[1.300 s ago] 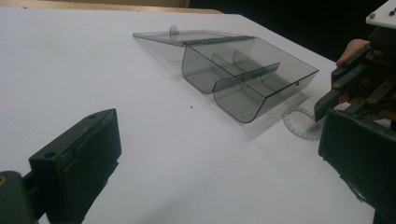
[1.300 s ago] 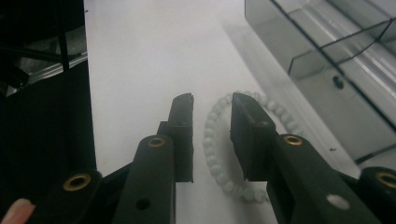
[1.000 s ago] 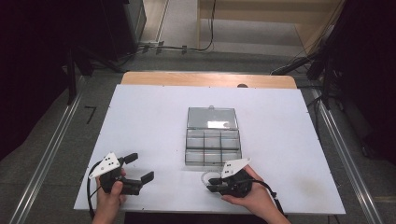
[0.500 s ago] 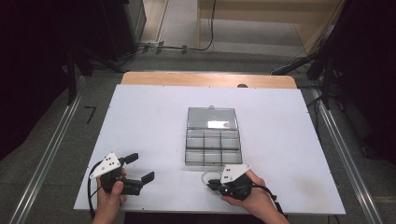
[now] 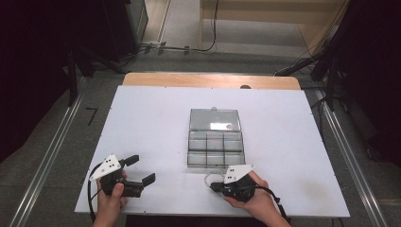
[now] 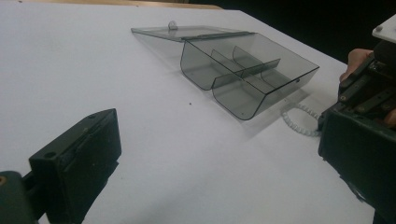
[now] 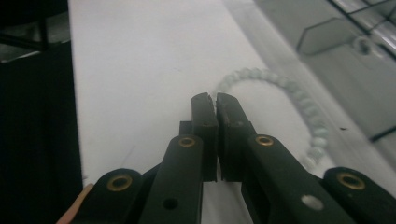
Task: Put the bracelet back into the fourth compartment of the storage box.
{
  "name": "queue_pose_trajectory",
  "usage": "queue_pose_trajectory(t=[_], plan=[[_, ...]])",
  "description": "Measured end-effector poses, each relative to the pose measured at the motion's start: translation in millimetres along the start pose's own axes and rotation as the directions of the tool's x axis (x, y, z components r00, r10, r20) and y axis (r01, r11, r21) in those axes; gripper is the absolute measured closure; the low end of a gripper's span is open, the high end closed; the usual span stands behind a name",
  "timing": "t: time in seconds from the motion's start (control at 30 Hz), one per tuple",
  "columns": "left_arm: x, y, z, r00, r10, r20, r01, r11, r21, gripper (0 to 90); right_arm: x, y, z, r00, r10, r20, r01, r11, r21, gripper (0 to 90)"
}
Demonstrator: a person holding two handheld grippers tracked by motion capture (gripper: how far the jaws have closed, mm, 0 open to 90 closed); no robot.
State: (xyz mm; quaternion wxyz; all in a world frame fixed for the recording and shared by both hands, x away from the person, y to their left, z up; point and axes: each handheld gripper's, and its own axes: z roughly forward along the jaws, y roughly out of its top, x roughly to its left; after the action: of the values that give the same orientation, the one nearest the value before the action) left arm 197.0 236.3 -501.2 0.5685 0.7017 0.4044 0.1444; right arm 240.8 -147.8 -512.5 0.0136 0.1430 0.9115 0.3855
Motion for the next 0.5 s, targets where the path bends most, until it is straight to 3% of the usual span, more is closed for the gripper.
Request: queue_pose_trajectory(t=[0.17,0.5], plan=[[0.5,0.3,-0.7,1.0,0.002,0.0,-0.002,1.0,0.001,0.0,7.2,3.8,1.4,0.9991,-0.021,-0.036,0.021,1.0,0.002,85.4],[0.2,0.7,-0.9,1.0,0.004,0.0,-0.004,1.0,0.0,0.0,6.9,10.4,-9.4,0.997,0.022,-0.075,-0.027,0.997,-0.072,85.5]])
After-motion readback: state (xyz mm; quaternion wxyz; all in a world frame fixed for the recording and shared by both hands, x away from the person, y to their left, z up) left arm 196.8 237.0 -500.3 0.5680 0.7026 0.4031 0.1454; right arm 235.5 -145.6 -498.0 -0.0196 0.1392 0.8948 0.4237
